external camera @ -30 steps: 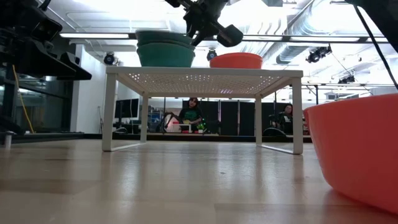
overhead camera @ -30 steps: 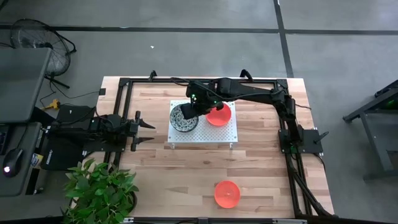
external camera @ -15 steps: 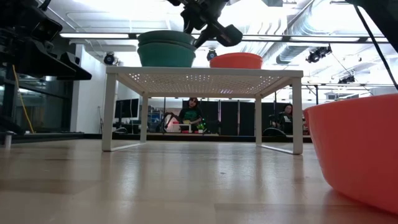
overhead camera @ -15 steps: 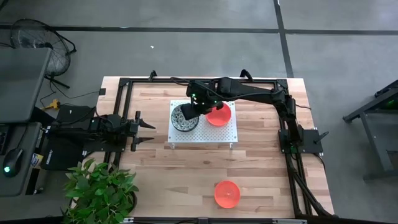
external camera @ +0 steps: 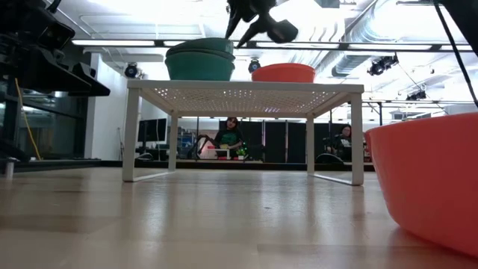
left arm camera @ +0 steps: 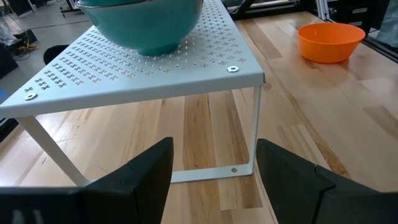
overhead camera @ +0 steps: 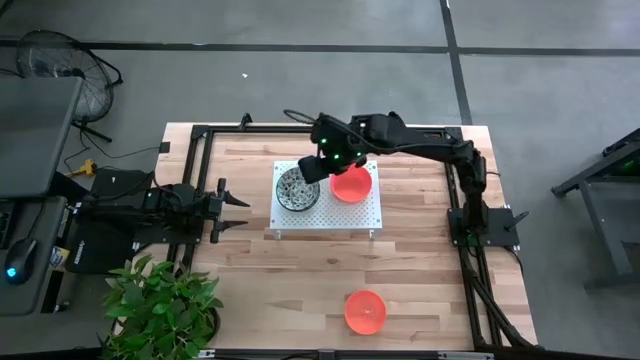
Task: Pick & Place Mini bowls
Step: Stack the white patterned bowl on the white patterned bowl on the shelf
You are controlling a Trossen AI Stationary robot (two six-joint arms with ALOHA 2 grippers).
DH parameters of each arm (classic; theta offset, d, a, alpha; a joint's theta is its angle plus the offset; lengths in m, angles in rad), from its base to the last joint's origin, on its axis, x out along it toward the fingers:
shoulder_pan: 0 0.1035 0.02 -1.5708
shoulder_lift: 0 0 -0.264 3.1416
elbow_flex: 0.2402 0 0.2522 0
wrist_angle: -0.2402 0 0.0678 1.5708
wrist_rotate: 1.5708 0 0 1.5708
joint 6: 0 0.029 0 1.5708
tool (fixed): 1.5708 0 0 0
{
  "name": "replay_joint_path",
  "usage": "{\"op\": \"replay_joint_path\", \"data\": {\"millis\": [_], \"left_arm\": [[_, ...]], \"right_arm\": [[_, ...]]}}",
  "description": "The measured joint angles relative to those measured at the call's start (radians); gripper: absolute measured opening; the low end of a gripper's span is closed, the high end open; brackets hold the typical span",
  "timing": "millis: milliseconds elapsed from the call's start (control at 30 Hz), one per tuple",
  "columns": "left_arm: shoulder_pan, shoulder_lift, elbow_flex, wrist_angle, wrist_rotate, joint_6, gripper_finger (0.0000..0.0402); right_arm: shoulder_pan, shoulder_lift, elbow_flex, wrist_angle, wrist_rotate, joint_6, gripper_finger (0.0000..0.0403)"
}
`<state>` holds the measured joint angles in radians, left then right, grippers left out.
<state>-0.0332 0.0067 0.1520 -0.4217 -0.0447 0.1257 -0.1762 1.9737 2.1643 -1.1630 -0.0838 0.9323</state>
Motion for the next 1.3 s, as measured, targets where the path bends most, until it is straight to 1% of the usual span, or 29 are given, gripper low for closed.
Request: {"op": "replay_joint_path", "data": {"millis": [133,233,333,433,467,633,800,867,967,1033,1100,1167,1300], "left_arm": [[0.000,0.000,0.000,0.000,0.000,0.000,0.0225],[0.000,0.000,0.000,0.000,0.000,0.000,0.0225],[0.000,0.000,0.000,0.000,0.000,0.000,0.0225],[0.000,0.000,0.000,0.000,0.000,0.000,0.0225],[0.000,0.000,0.000,0.000,0.000,0.000,0.0225],[0.000,0.000,0.000,0.000,0.000,0.000,0.0225],[0.000,0.000,0.000,0.000,0.000,0.000,0.0225],[0.000,0.000,0.000,0.000,0.000,0.000,0.0225],[0.000,0.000,0.000,0.000,0.000,0.000,0.0225],[0.000,0.000,0.000,-0.001,0.000,0.000,0.0225],[0.000,0.000,0.000,0.000,-0.002,0.000,0.0225],[0.000,0.000,0.000,0.000,-0.003,0.000,0.0225],[0.000,0.000,0.000,0.000,-0.002,0.000,0.0225]], "right_arm": [[-0.002,-0.040,0.000,0.017,0.015,-0.038,0.0108],[0.006,-0.064,0.000,0.050,0.032,-0.122,0.0100],[0.030,-0.072,0.001,0.078,0.075,-0.237,0.0071],[0.058,-0.074,0.001,0.085,0.115,-0.303,0.0020],[0.068,-0.074,0.001,0.084,0.136,-0.319,0.0010],[0.103,-0.074,-0.015,0.080,0.216,-0.379,0.0004],[0.129,-0.073,-0.091,0.112,0.249,-0.425,0.0001],[0.145,-0.076,-0.139,0.177,0.293,-0.435,0.0001],[0.168,-0.097,-0.214,0.369,0.327,-0.507,0.0001],[0.177,-0.123,-0.269,0.502,0.333,-0.551,0.0001],[0.179,-0.150,-0.338,0.596,0.338,-0.572,0.0000],[0.175,-0.173,-0.423,0.676,0.348,-0.575,0.0000],[0.150,-0.231,-0.598,0.867,0.325,-0.575,0.0000]]}}
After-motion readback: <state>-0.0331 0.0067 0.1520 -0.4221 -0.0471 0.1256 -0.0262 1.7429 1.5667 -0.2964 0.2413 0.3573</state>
